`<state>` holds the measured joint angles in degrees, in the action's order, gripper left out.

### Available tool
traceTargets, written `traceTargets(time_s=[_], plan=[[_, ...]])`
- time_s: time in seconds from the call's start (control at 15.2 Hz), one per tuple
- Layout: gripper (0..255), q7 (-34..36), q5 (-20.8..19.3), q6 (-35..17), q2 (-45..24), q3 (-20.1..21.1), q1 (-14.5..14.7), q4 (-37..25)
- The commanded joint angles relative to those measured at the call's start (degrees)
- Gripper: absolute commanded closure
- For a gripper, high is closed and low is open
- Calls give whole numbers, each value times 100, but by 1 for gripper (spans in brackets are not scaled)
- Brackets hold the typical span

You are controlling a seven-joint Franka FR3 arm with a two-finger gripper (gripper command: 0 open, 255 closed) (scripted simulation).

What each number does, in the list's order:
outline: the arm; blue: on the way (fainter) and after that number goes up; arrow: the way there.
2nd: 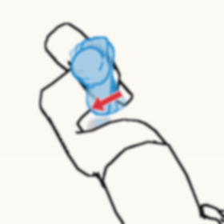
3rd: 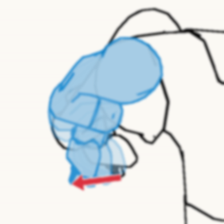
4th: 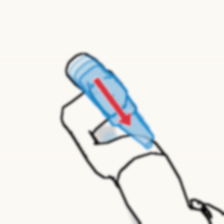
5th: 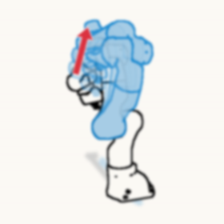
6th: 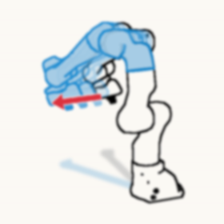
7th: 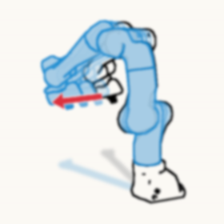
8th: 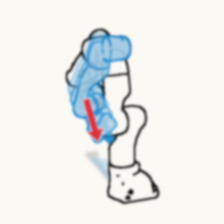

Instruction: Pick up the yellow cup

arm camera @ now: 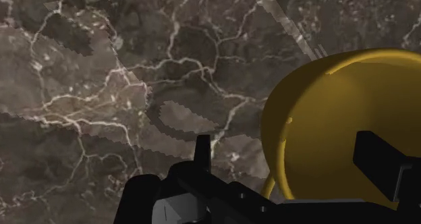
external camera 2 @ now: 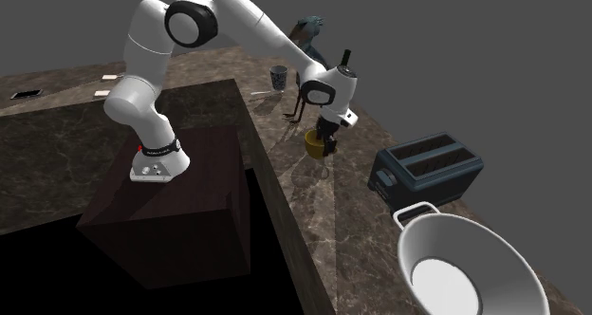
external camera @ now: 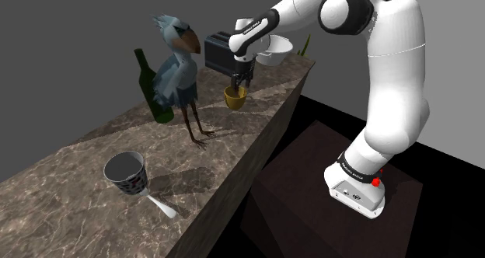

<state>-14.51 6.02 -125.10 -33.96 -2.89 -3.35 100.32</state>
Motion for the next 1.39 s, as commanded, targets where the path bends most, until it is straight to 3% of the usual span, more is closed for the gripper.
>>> traceTargets(time_s=[0.0, 0.13, 0.2, 0.79, 1.32], plan=[[0, -23, 11, -122, -106, 4, -12, 15], [0, -26, 14, -152, -136, 6, -13, 14], [255, -29, 15, -158, -140, 6, -15, 17], [255, -26, 14, -152, -137, 6, -13, 14], [255, 16, -25, 277, 267, -18, 0, -12]])
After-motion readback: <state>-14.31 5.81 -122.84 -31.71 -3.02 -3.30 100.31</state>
